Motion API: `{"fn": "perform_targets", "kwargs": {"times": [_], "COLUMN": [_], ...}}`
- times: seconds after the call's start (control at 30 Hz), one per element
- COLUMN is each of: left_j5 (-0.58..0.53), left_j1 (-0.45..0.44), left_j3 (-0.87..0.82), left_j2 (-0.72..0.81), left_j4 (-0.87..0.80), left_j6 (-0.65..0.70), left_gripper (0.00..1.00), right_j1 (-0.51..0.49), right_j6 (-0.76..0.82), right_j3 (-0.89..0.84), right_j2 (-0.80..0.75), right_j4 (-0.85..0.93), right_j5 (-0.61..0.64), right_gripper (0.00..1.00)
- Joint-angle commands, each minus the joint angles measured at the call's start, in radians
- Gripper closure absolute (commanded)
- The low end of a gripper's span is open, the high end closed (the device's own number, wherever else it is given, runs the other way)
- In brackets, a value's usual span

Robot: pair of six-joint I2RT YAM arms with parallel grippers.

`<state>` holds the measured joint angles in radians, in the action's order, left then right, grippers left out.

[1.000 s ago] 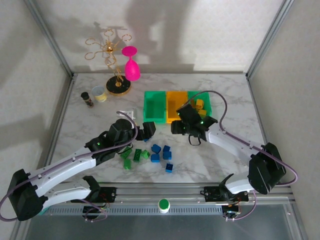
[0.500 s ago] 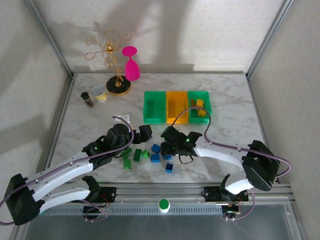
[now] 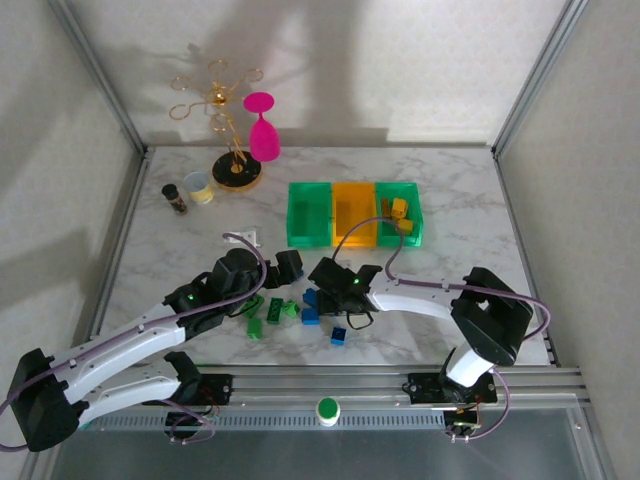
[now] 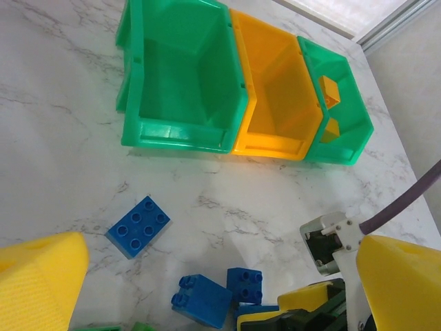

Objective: Sort the legos into containers by color
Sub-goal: Pick up the lego from the bottom-center of the table.

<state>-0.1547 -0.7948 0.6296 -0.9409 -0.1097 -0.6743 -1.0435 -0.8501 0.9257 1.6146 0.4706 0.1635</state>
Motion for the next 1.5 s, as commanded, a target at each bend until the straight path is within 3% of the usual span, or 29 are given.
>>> {"fn": "perform_targets", "kwargs": {"times": [0.0, 0.5, 1.03, 1.33, 1.47], "left_j5": [-0.028, -0.032, -0.029, -0.038, -0.037], "left_j1": [0.008, 0.008, 0.008, 0.009, 0.018], "left_j3": [0.001, 0.004, 0.018, 0.062, 0.104], "left_j2": [0.015, 0.020, 0.014, 0.009, -0.007], "left_j4": [-0.022, -0.034, -0.022, -0.019, -0.009], "left_j6": [0.004, -0.001, -0.004, 0.013, 0.021], "left_gripper": [0.00, 0.00, 0.01, 0.01, 0.00], "right_j1": [-0.023, -0.033, -0.030, 0.023, 0.095], "right_j6": [-0.007, -0.033, -0.023, 0.033, 0.095], "right_j3": [0.024, 0.024, 0.034, 0.116, 0.164], "right_j2": [0.016, 0.047, 0.027, -0.060, -0.101], "right_j4": [0.018, 0.033, 0.063, 0.127, 0.134], "right_j5": [0.019, 0.042, 0.080, 0.120, 0.122], "right_gripper": [0.34, 0.40, 0.58, 0.61, 0.60]}}
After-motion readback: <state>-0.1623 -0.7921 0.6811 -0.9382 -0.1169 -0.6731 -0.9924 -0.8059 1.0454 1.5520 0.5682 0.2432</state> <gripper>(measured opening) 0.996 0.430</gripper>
